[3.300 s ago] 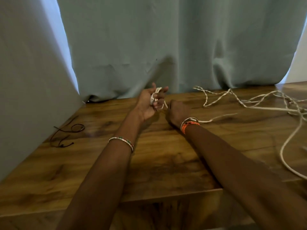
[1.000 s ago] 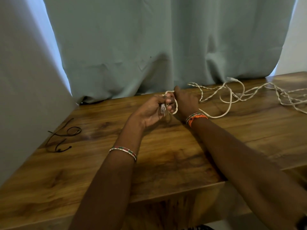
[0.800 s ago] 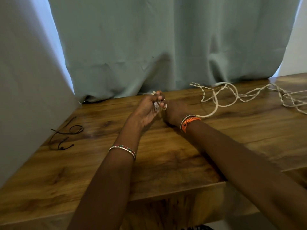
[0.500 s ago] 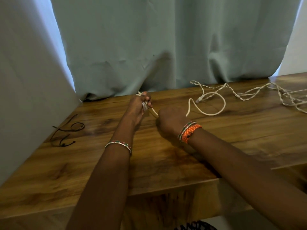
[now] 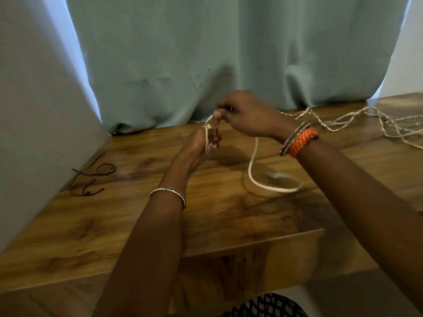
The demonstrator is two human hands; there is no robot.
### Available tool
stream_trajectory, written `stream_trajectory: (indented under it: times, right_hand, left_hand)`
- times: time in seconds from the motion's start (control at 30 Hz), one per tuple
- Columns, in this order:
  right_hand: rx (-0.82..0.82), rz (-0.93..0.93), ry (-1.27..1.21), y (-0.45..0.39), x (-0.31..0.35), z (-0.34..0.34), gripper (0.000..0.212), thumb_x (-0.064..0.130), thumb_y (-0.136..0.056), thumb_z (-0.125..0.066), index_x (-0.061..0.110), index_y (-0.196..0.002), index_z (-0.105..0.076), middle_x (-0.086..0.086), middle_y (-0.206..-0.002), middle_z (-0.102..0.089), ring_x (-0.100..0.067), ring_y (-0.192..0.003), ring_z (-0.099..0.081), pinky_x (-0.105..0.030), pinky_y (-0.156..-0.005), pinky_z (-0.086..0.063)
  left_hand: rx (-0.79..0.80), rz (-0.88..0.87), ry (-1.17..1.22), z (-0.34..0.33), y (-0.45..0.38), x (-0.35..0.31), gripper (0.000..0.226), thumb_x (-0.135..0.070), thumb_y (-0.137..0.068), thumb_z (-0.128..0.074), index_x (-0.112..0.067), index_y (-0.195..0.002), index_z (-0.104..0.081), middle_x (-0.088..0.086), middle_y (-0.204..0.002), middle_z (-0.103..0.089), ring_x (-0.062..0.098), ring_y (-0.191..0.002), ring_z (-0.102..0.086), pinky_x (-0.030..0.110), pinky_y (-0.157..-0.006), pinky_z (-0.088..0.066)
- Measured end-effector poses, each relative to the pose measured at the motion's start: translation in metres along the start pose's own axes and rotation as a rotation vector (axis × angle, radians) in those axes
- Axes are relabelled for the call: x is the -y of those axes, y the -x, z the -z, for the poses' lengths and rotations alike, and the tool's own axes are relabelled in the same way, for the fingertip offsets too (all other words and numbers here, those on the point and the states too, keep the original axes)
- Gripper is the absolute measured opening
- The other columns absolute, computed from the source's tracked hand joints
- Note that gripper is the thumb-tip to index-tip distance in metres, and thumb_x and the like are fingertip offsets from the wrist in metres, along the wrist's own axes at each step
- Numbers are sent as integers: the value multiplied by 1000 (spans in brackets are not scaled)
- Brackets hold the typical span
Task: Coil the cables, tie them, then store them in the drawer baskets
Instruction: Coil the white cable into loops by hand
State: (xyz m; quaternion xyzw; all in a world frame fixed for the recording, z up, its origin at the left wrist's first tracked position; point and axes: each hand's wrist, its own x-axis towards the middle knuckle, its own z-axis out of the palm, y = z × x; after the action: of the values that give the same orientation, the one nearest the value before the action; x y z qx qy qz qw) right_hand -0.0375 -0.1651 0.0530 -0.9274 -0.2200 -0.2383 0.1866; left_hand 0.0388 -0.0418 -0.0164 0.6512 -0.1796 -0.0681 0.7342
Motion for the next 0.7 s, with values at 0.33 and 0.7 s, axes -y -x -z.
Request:
stream_trajectory:
  times: [0.33, 0.7]
  right_hand:
    - [-397, -117, -200, -42, -64, -68, 35, 31, -95, -46, 7, -74, -60, -13, -67, -61, -28, -63, -55, -36, -59, -39]
    - [-177, -130, -44, -22, -95, -96, 20, 30, -85, -63, 15, -96, -58, -10, -87, -67, -31, -80, -64, -41, -72, -53]
  left_hand:
    - [147, 103, 404, -3, 2, -18, 30, -11, -90, -22, -9, -71, -45, -5, -40, -34, 8, -31, -27, 15, -36, -25]
    - [364, 169, 274, -9, 12, -20, 32, -22, -99, -30, -6, -80, -50, 1, -56, -56, 7, -36, -41, 17, -38, -36]
